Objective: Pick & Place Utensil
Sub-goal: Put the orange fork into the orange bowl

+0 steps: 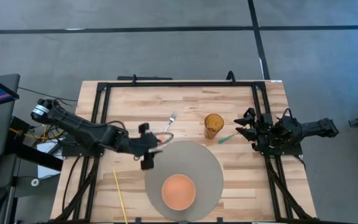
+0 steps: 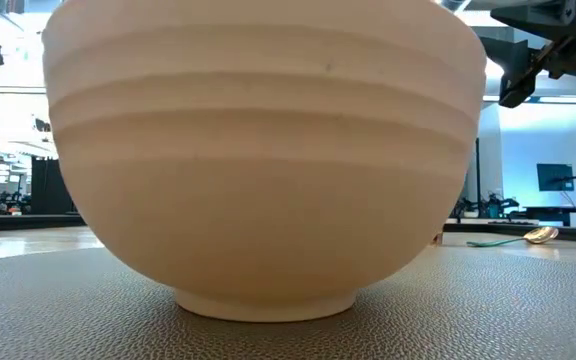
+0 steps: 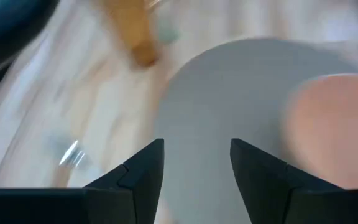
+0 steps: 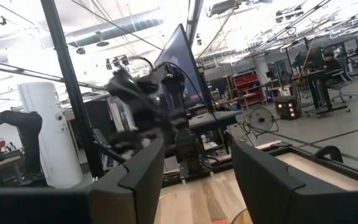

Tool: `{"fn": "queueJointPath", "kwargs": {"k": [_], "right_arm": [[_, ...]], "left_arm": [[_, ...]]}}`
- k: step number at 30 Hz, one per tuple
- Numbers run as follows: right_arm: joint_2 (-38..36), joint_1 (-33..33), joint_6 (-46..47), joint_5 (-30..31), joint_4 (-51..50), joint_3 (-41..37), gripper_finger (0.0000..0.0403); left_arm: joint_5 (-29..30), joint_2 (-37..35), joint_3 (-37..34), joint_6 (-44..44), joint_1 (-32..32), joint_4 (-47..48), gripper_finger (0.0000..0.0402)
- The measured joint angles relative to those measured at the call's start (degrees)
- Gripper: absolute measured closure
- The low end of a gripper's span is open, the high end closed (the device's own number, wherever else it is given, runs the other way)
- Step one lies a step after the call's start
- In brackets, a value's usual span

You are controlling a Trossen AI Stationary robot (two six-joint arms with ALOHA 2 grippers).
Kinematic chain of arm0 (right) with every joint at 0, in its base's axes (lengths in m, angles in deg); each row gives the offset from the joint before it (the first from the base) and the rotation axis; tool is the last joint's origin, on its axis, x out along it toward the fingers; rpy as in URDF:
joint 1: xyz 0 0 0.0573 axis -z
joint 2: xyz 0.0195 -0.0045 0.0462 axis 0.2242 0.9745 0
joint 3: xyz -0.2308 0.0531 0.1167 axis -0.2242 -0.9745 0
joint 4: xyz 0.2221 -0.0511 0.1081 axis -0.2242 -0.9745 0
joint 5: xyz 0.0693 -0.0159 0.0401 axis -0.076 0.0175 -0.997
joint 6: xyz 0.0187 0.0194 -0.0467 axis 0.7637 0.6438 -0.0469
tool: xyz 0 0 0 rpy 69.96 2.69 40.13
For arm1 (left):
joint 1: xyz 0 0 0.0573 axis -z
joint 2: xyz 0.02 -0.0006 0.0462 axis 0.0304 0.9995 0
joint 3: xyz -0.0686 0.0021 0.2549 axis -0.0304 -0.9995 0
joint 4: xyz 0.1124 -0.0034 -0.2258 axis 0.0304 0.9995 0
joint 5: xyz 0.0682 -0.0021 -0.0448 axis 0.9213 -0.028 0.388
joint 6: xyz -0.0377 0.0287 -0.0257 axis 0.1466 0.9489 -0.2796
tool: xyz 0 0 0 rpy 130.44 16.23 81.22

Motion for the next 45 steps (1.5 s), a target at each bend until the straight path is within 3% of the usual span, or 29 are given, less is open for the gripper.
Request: {"fn": "queueJointPath", "kwargs": {"k": [5,10,15,21,27,38,45], "right_arm": [[0.0,0.0,0.0,0.0,0.0,0.0,0.0221],[0.0,0.0,0.0,0.0,0.1,0.0,0.0221],[0.0,0.0,0.0,0.0,0.0,0.0,0.0221],[0.0,0.0,0.0,0.0,0.0,0.0,0.0221],[0.0,0.0,0.0,0.0,0.0,0.0,0.0221],[0.0,0.0,0.0,0.1,0.1,0.0,0.0221],[0.0,0.0,0.9,6.0,0.2,0.0,0.0221]], "left_arm": [[7.4,-0.8,-10.8,-9.9,-7.4,-7.2,0.0215],[6.8,1.9,-21.5,-15.7,-13.7,-25.6,0.0215],[4.1,6.2,-27.3,-18.1,-15.5,-38.8,0.0215],[4.0,13.5,-28.1,-17.7,-15.3,-49.6,0.0215],[8.3,20.1,-28.1,-17.2,-15.4,-50.9,0.0215],[8.4,25.6,-28.1,-14.5,-15.4,-59.7,0.0215],[9.0,29.1,-28.1,-14.4,-15.4,-61.9,0.0215]]}}
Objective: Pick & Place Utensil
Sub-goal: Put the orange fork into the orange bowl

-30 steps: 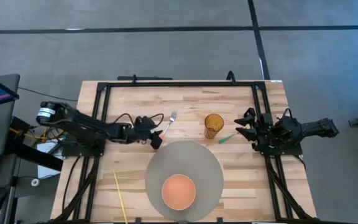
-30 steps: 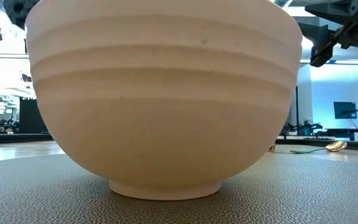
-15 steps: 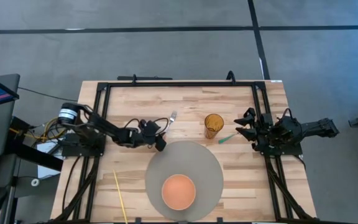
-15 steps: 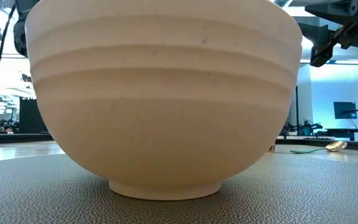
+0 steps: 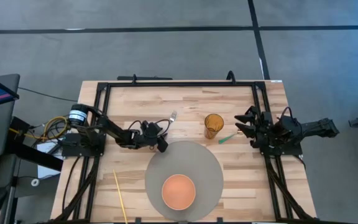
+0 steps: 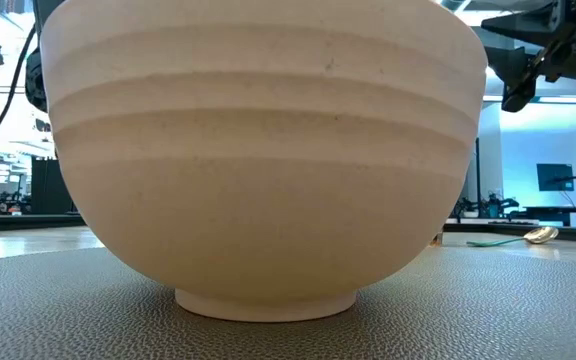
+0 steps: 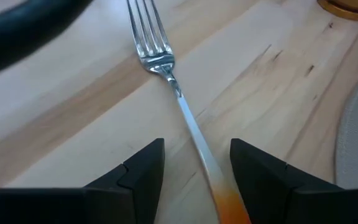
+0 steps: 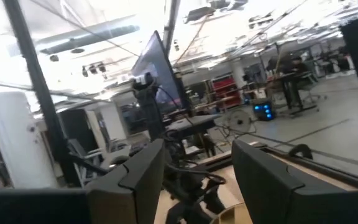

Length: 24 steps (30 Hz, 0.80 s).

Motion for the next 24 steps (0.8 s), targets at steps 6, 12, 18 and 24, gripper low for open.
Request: {"fn": "queueJointPath", "kwargs": {"k": [6,12,18,24], "right_arm": [[3.7,-0.5,3.4,-1.0,1.8,1.3,0.0234],[14.4,-1.7,3.1,-1.6,10.7,4.2,0.0260],[29.8,-3.9,-0.1,-1.7,14.2,12.0,0.0280],[44.2,-5.7,-9.0,-1.6,13.0,21.2,0.0273]], "left_arm": [[1.5,2.2,0.2,0.3,-0.7,-3.1,0.0215],[0.9,2.1,0.2,1.7,-2.1,-3.2,0.0215],[-0.4,2.0,0.2,1.8,-3.5,-3.4,0.0240],[-0.4,2.0,0.1,2.5,-3.8,-3.3,0.0303]]}}
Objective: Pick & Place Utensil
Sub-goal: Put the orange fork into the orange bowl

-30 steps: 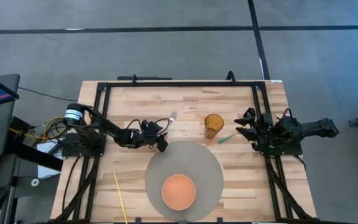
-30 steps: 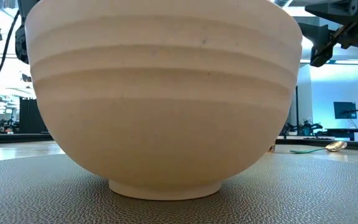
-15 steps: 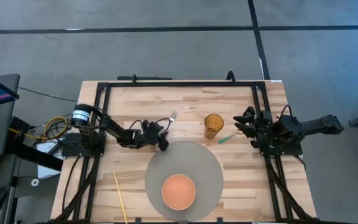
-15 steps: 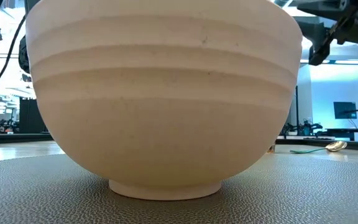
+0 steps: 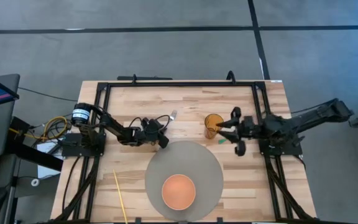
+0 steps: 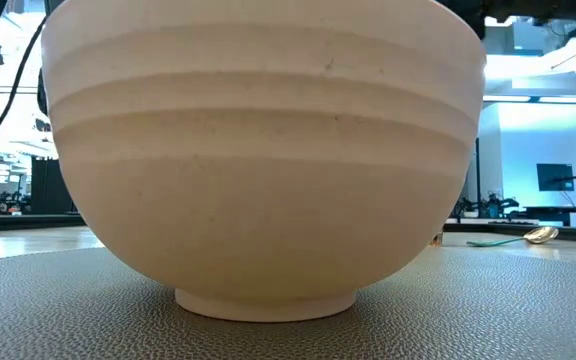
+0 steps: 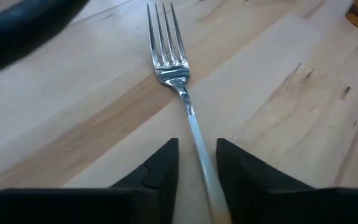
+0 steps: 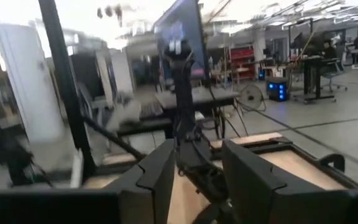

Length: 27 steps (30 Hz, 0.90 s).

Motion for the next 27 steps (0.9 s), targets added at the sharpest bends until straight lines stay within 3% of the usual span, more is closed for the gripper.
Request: {"fn": "queueJointPath", "kwargs": {"k": [7,15,20,27], "right_arm": [[10.2,0.0,-5.8,0.2,-3.7,6.0,0.0229],[15.0,0.1,-7.5,4.7,-4.4,10.2,0.0160],[15.0,-0.4,-7.5,4.6,-4.7,10.4,0.0153],[15.0,-0.4,-7.5,4.6,-4.7,10.4,0.0153]], "left_arm": [[-0.7,0.0,0.0,1.5,0.2,-0.1,0.0386],[-2.5,-1.6,-0.1,5.0,1.9,1.0,0.0384],[-5.5,-9.6,-0.1,8.9,3.9,2.8,0.0387],[-6.2,-26.0,-0.1,9.6,7.3,18.2,0.0390]]}}
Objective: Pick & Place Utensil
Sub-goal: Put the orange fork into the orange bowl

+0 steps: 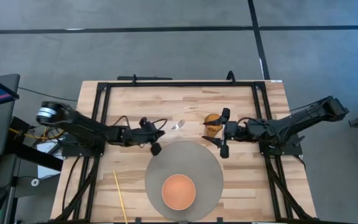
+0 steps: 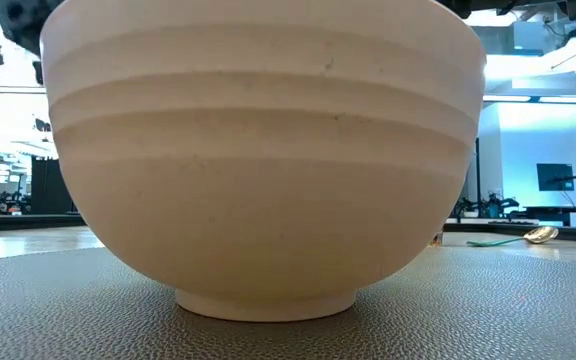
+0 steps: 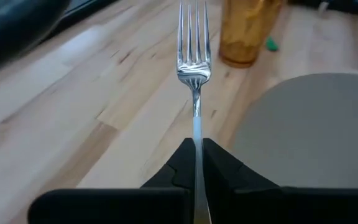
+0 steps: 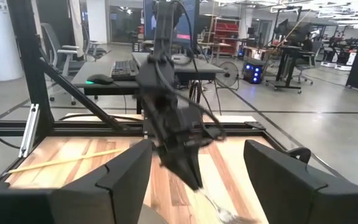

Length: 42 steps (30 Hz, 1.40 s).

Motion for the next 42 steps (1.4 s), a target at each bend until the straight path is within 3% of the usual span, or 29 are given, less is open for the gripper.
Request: {"fn": "queueJointPath", "kwargs": {"k": [7,14,20,32,36,42], "right_arm": [[0.0,0.0,0.1,0.0,0.0,0.0,0.0154],[0.0,0.0,0.1,0.0,0.1,0.0,0.0154],[0.0,0.1,0.1,0.0,0.2,0.0,0.0154],[0.0,0.1,0.1,0.0,0.1,0.0,0.0154],[0.0,0.1,0.1,0.0,0.1,0.0,0.0154],[0.0,0.1,0.1,0.0,0.0,0.0,0.0154]], "left_arm": [[-3.3,-13.2,0.0,-0.1,5.2,8.3,0.0390],[-9.0,-15.7,5.4,-0.4,11.3,15.5,0.0390],[-9.9,-9.7,20.0,-0.5,17.1,33.6,0.0390],[-33.6,12.9,36.4,-1.9,21.5,40.3,0.0389],[-34.6,17.0,39.7,-1.9,21.0,46.2,0.0387],[-34.1,18.1,40.0,-1.8,18.3,46.7,0.0380]]}}
